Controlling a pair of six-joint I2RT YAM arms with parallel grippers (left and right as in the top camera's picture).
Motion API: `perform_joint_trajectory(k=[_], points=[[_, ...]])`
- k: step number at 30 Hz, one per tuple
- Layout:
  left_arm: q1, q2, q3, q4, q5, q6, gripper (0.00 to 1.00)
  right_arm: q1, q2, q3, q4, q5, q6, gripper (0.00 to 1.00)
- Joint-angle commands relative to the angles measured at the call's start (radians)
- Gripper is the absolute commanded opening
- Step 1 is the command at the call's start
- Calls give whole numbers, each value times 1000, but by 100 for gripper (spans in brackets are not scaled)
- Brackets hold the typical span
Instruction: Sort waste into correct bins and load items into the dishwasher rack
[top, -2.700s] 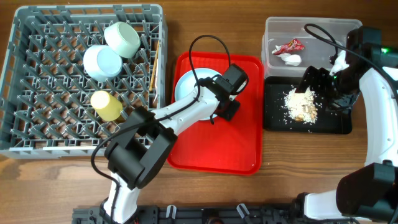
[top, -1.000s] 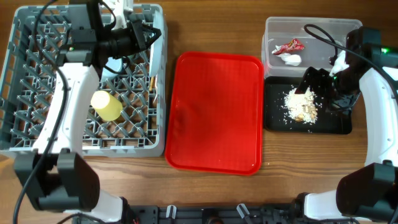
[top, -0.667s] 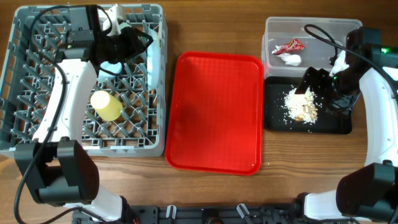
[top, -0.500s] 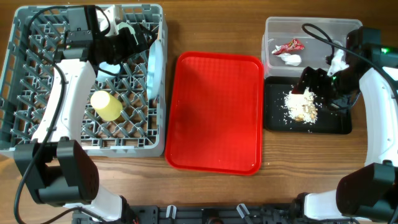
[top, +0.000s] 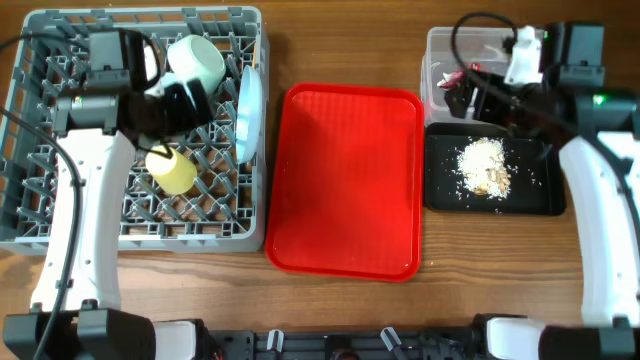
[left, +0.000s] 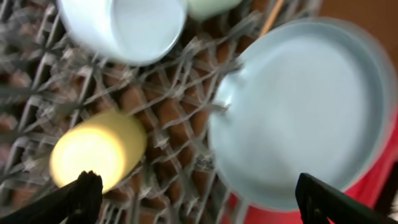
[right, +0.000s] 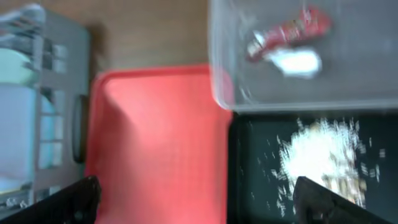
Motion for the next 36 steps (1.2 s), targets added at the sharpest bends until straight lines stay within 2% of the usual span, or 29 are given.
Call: perform_joint_trajectory(k=[1, 6, 9, 13, 16, 21, 28, 31, 36], points=[[3, 2, 8, -71, -68, 21, 100, 30, -23, 4, -4, 110, 21, 100], [1, -14, 7, -183, -17, 62, 100, 30, -25, 4, -76, 110, 23, 100], [-13, -56, 6, -196, 45, 127, 100, 30, -33, 4, -102, 110, 24, 100], [-40, -153, 3, -198, 41, 129, 100, 30, -71, -4, -106, 110, 25, 100], [-61, -267, -24, -184, 37, 130, 100, 30, -137, -51, -73, 111, 24, 100], [-98, -533, -158, -119, 38, 212, 100, 30, -316, -214, 36, 111, 24, 100], [-110, -947, -332, -67, 37, 253, 100, 30, -657, -458, 120, 153, 25, 100], [-110, -1059, -343, -70, 38, 253, 100, 30, -766, -505, 115, 156, 24, 100], [-110, -1155, -343, -70, 38, 253, 100, 30, -816, -511, 95, 155, 24, 100]])
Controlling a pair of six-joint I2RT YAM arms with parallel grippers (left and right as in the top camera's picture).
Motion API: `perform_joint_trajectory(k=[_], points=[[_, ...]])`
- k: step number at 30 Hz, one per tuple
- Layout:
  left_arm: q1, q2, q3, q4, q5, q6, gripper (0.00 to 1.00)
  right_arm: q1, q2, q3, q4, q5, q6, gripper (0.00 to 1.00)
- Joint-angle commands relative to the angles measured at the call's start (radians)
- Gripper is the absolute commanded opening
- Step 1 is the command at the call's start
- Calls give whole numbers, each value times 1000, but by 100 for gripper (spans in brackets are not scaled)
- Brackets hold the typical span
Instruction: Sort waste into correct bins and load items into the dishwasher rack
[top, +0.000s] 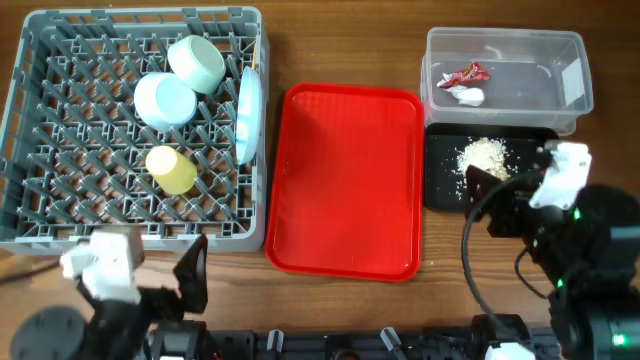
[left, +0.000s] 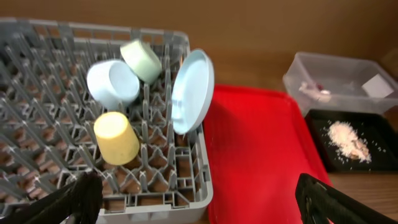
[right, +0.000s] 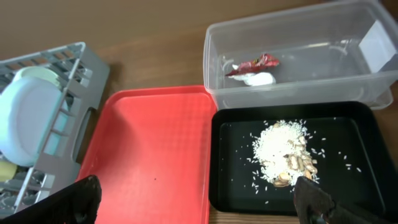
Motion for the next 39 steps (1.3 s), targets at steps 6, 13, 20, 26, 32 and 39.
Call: perform_joint_trajectory(k=[6, 13, 20, 26, 32, 39], points=[[-5, -58, -18, -13, 9, 23, 100, 0, -1, -13, -6, 24, 8, 100], [-5, -58, -18, -112, 9, 23, 100, 0, 38, -13, -6, 24, 8, 100], [-5, -58, -18, -211, 9, 23, 100, 0, 88, -13, -6, 24, 8, 100], [-5, -58, -18, -221, 9, 23, 100, -1, 106, -16, -22, 24, 5, 100], [-5, -58, -18, -221, 9, 23, 100, 0, -9, -97, 133, 49, -31, 100], [-5, -58, -18, -221, 9, 23, 100, 49, -262, -402, 528, 36, -79, 100]])
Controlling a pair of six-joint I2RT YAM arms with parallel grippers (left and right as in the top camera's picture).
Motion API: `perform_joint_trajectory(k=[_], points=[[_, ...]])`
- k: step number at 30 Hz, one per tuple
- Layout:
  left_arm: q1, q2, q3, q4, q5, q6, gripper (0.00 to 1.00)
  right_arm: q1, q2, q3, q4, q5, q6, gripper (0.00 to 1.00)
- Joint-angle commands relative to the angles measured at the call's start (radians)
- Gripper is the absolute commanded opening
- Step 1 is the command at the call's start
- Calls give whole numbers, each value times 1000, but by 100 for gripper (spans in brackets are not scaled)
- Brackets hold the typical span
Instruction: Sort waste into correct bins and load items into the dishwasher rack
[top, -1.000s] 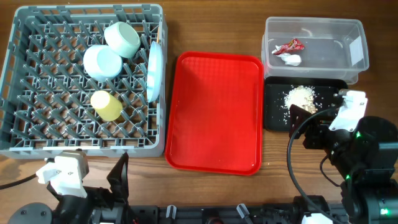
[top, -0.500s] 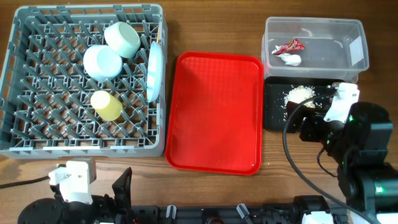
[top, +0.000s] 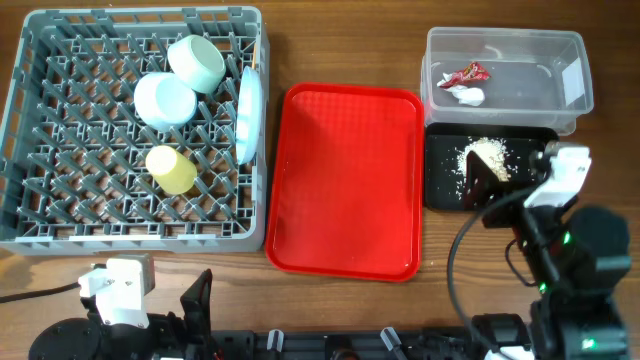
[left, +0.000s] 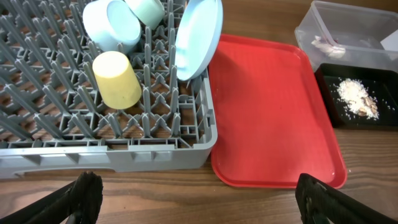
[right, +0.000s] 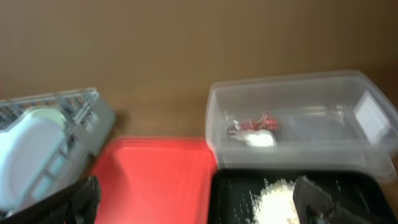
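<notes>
The grey dishwasher rack (top: 30, 200) holds a pale green cup (top: 197, 62), a light blue cup (top: 165, 100), a yellow cup (top: 172, 169) and a light blue plate (top: 248, 115) standing on edge. Nothing lies on the red tray (top: 345, 180). A clear bin (top: 505, 65) contains a red wrapper (top: 460, 73) and white paper. Rice scraps (top: 487, 155) lie in the black bin (top: 440, 190). My left gripper (left: 199, 199) is open and empty at the table's front edge. My right gripper (right: 199, 199) is open and empty near the black bin's front.
Bare wooden table (top: 350, 40) surrounds the rack, tray and bins. Both arm bases sit along the front edge, and a cable loops beside the right arm (top: 580, 250). A brown wall (right: 186, 43) stands behind the table.
My left gripper has dropped lower and closer to the rack's front rim. My right wrist has tilted up, so its view now takes in the wall. Both stay open and empty.
At first my left gripper hung over the rack beside the cups and plate, and my right was over the clear bin. Later both arms were back at the table's front, open and empty. They remain there now, with the tray bare throughout.
</notes>
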Motion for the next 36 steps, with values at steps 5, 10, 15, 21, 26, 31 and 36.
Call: perform_joint_trajectory(k=[5, 10, 15, 21, 26, 31, 36], points=[[-5, -7, -7, 0, 9, 19, 100, 60, -257, -328, 338, 39, -60, 100], [-5, -7, -7, 0, 9, 19, 100, 71, -378, -521, 560, 58, -60, 100], [-5, -7, -7, 0, 9, 19, 100, 71, -466, -675, 720, 58, -63, 100], [-5, -7, -7, 0, 9, 19, 100, 72, -507, -721, 605, -5, -211, 100], [-5, -7, -7, 0, 9, 19, 100, 72, -504, -721, 488, -66, -275, 100], [-5, -7, -7, 0, 9, 19, 100, 72, -493, -721, 488, -66, -276, 100], [-5, -7, -7, 0, 9, 19, 100, 72, -492, -721, 488, -66, -276, 100]])
